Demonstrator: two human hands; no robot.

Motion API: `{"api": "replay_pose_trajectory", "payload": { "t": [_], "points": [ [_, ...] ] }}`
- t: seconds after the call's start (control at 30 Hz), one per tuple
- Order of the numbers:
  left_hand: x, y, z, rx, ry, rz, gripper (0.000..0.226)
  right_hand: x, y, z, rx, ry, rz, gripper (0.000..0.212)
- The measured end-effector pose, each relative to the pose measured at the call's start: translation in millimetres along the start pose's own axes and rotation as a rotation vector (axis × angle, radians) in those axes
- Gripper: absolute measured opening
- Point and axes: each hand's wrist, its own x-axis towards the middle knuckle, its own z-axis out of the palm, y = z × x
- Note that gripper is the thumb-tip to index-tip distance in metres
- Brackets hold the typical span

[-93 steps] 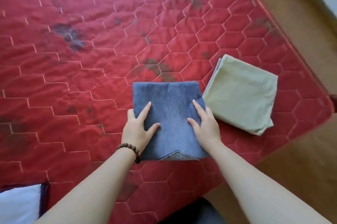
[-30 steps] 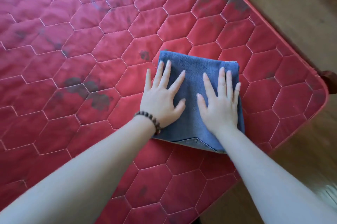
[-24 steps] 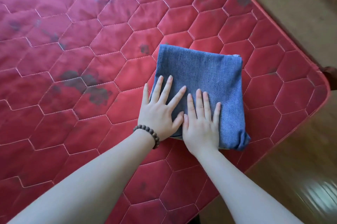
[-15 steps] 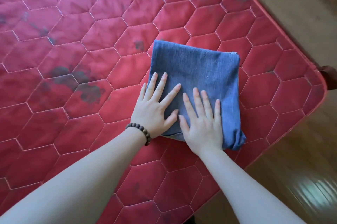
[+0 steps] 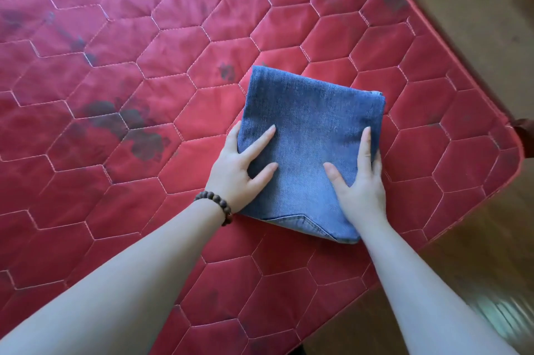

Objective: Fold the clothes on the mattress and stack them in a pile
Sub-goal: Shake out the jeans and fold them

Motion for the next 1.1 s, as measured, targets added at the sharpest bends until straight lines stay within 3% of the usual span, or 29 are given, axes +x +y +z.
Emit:
{"api": "replay_pose_trajectory", "payload": {
  "t": [0.23, 0.77, 1.1],
  "points": [
    [-15.7, 2.8, -3.8, -0.033, 0.045, -0.065, 0.066, -2.4, -9.5, 2.5, -0.045, -0.009, -0.027, 0.088],
    [-148.8, -58.9, -49.6, -0.099, 0.286, -0.353, 0.069, -64.0, -81.2, 73.0, -0.099, -0.264, -0.269, 0.085],
    [-159.5, -38.1, -67.6, 0.074, 0.123, -0.491, 0.066, -82.2, -105.5, 58.4, -0.360, -0.269, -0.279, 0.081]
  ]
}}
